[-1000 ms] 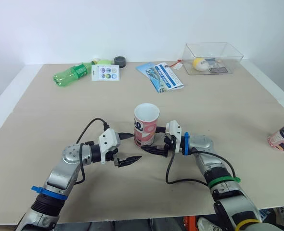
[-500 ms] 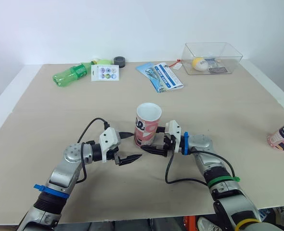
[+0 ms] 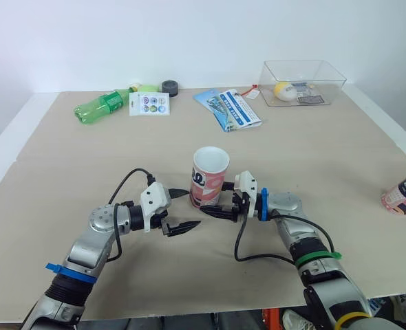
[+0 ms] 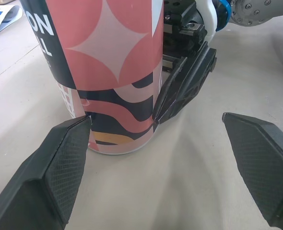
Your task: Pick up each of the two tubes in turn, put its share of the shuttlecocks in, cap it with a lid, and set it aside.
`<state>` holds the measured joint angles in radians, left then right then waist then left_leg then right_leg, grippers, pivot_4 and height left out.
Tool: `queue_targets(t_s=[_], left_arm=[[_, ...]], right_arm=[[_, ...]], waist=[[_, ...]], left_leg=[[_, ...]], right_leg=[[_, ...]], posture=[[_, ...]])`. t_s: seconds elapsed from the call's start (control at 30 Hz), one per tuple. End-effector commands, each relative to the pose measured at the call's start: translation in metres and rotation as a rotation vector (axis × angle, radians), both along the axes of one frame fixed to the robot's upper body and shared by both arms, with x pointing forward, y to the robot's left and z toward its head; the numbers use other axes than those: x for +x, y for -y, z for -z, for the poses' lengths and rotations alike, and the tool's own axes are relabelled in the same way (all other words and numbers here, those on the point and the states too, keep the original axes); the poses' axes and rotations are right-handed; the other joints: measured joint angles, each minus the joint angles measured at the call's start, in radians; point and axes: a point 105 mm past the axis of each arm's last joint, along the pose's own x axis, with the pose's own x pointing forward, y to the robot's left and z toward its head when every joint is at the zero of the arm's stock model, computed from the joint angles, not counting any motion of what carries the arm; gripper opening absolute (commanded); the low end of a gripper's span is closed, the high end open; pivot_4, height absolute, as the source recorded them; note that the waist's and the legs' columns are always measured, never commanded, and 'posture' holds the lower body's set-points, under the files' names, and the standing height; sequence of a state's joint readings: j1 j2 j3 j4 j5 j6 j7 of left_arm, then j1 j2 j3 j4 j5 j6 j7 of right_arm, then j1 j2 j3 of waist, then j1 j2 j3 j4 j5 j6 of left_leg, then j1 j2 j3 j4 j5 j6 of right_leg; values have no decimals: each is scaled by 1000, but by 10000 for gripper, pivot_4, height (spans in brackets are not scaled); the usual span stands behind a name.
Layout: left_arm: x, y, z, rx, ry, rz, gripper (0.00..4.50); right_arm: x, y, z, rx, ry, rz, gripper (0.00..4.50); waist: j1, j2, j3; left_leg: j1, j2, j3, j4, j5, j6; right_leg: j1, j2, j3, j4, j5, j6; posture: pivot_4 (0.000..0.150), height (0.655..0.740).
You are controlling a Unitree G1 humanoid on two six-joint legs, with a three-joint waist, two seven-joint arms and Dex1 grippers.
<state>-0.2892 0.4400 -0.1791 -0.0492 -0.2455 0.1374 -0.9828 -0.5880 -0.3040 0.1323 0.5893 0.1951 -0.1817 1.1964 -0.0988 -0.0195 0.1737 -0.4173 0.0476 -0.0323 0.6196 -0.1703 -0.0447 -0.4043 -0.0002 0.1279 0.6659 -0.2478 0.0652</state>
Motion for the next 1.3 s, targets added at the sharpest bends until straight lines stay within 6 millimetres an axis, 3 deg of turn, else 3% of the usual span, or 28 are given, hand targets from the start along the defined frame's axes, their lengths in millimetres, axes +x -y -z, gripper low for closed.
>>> queue_targets(t_s=[0.03, 0.2, 0.37, 0.47, 0.6, 0.7, 0.9, 1.23, 1.3], left_arm=[[-1, 5, -11, -22, 43, 17, 45000], [-1, 7, -13, -31, 51, 20, 45000], [-1, 10, -13, -32, 53, 32, 45000], [2, 13, -15, -33, 60, 48, 45000], [4, 18, -21, -37, 69, 80, 45000], [6, 19, -22, -25, 73, 107, 45000], [11, 20, -26, -9, 81, 135, 45000], [8, 22, -26, -12, 79, 141, 45000], [6, 23, -25, -15, 76, 138, 45000]], right_arm=[[5, 6, -19, 99, 19, 78, 37527], [8, 43, -31, 169, 57, 292, 37527], [10, 87, -37, 127, 172, 570, 37527], [22, 135, -39, 85, 219, 886, 37527], [20, 202, -33, -2, 259, 1278, 37527], [12, 234, -27, -16, 243, 1473, 37527], [8, 246, -20, 42, 199, 1578, 37527], [10, 240, -3, 67, 100, 1540, 37527], [10, 241, -1, 74, 81, 1539, 43543]], waist=[[0, 0, 0], [3, 0, 1], [12, 0, 1], [14, 0, 1], [21, 0, 1], [21, 0, 1], [20, -1, 1], [20, -1, 1], [20, -1, 1]], left_leg=[[0, 0, 0, 0, 0, 0], [-5, -1, 0, 0, 0, 0], [-5, -1, 0, -1, -1, -2], [-5, -1, 0, -1, -1, -2], [-5, -2, 0, -1, -1, -2], [-5, -2, 0, -1, -1, -2], [-5, -2, 1, -1, -1, -2], [-5, -2, 1, -1, -1, -2], [-4, -2, 1, -1, -1, -2]], right_leg=[[0, 0, 0, 0, 0, 0], [-3, -1, 0, 0, 0, 4], [-4, -1, 0, 0, -2, 6], [-4, -1, 0, 0, -2, 6], [-4, -2, 0, 0, -3, 3], [-4, -2, 0, 0, -3, 3], [-4, -2, 1, 0, -3, 3], [-3, -2, 1, -1, -3, 3], [-3, -2, 1, -1, -3, 3]], posture=[[1500, 7400], [1500, 7400], [1500, 7400], [1500, 7400], [1500, 7400], [1500, 7400], [1500, 7400], [1500, 7400], [1500, 7400]])
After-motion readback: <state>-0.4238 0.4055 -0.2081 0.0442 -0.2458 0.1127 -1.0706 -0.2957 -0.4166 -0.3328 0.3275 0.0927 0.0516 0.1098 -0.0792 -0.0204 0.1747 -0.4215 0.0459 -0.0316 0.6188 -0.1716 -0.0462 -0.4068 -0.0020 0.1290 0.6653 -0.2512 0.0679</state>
